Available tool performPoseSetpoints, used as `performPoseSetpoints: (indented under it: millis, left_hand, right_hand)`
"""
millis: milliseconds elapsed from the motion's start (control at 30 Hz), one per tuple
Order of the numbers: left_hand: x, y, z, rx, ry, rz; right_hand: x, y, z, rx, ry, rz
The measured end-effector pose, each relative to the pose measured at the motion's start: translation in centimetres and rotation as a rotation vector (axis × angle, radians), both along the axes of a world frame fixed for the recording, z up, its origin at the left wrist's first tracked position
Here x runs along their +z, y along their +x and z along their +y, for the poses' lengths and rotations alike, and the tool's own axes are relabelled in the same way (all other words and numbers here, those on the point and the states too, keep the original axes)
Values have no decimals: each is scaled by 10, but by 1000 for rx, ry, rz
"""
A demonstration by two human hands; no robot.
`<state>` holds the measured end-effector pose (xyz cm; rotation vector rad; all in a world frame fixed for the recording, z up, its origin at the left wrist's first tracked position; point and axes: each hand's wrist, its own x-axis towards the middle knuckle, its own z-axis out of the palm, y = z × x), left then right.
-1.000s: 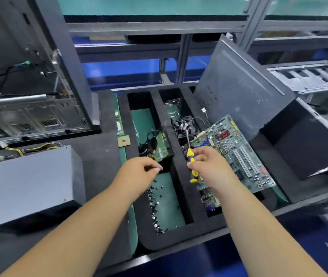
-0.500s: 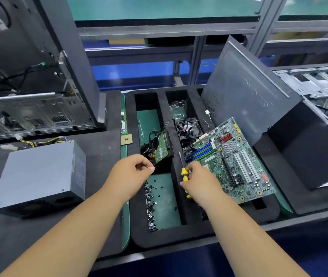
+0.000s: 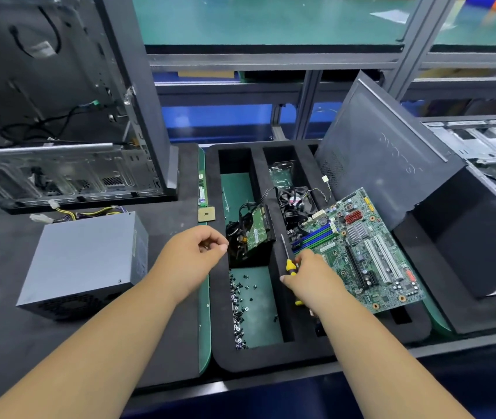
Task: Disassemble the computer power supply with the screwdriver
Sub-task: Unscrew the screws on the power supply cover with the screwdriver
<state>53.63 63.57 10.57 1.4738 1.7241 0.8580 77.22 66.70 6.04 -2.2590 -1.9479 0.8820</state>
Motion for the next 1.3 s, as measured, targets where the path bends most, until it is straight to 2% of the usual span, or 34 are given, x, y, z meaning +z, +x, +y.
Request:
performPoseSetpoints:
  millis: [233, 467, 533, 633, 700, 767, 833, 867, 967, 1167, 1300]
  left_hand:
    - [9, -55, -4, 45, 57, -46]
    - [16, -138, -9, 98, 104, -88]
    - [14, -168, -10, 159, 135, -50]
    - [7, -216, -15, 362, 151, 44]
    - [-2, -245, -18, 464, 44, 31]
    - [-10, -263, -21, 479, -201, -40]
    - [-20, -272, -24, 419, -409, -150]
    - [-25, -274, -26, 378, -452, -187]
    - [-39, -275, -26, 262, -486, -197]
    - [-44, -266, -25, 193, -542, -199]
    - [-45, -252, -27, 257, -536, -402]
  right_hand:
    - [20, -24, 3, -68, 77, 34]
    - [45, -115, 2, -31, 119, 120]
    - [49, -149, -2, -13, 117, 138]
    - [48, -199, -6, -2, 98, 210]
    - [46, -229, -7, -13, 55, 271]
    - [42, -254, -6, -46, -42, 321]
    - [37, -271, -8, -181, -179, 492]
    - [33, -277, -9, -272, -237, 605]
    - [25, -283, -11, -410, -247, 757]
    - [27, -287, -15, -384, -260, 860]
    - [30, -285, -16, -299, -323, 964]
